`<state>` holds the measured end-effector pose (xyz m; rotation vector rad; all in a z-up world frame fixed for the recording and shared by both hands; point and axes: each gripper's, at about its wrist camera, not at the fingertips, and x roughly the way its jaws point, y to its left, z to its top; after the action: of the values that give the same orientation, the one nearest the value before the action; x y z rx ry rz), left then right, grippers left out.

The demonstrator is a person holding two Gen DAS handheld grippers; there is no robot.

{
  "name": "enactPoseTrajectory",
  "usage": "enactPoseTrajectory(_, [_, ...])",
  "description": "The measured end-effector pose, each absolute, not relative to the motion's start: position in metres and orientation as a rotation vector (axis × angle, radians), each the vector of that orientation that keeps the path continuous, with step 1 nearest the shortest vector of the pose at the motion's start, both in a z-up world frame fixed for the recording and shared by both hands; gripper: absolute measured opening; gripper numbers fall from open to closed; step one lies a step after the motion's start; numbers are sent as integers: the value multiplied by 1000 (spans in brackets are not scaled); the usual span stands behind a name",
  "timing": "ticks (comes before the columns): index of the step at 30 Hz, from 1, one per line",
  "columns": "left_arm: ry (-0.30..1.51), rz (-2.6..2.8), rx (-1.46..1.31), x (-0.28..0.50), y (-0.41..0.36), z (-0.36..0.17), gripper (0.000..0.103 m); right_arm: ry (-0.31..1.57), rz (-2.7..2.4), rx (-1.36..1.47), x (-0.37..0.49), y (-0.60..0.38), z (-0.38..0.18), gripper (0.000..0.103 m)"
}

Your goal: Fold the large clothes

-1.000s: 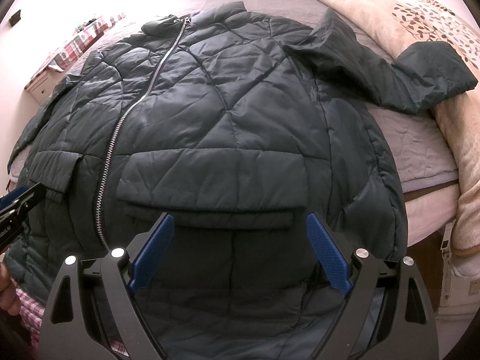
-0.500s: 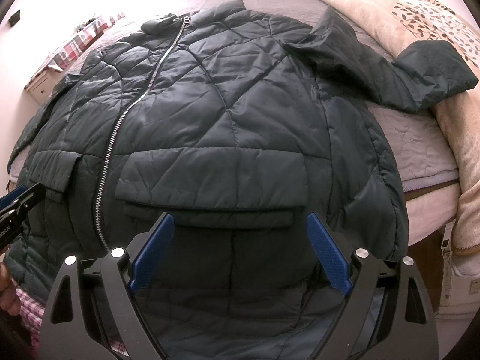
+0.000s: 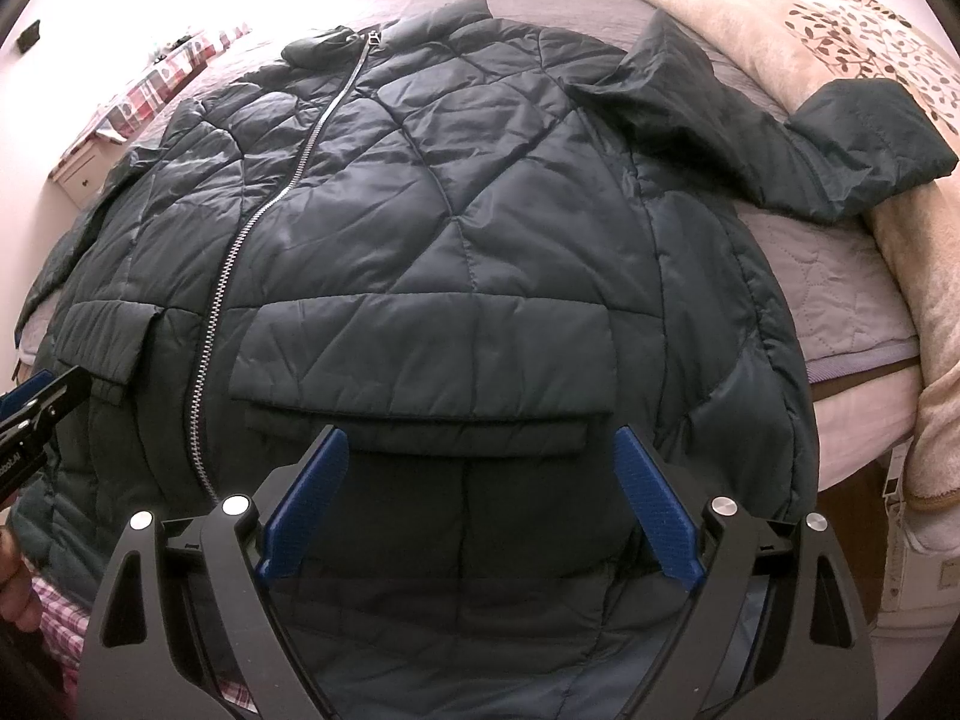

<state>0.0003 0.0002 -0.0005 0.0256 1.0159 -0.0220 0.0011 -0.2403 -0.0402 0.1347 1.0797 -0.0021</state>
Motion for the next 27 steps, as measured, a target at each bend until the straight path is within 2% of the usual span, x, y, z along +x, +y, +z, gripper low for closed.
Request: enactPoseTrajectory(27, [1034, -16, 36, -2, 0, -6, 72, 1046, -58, 234, 2, -270, -33, 88])
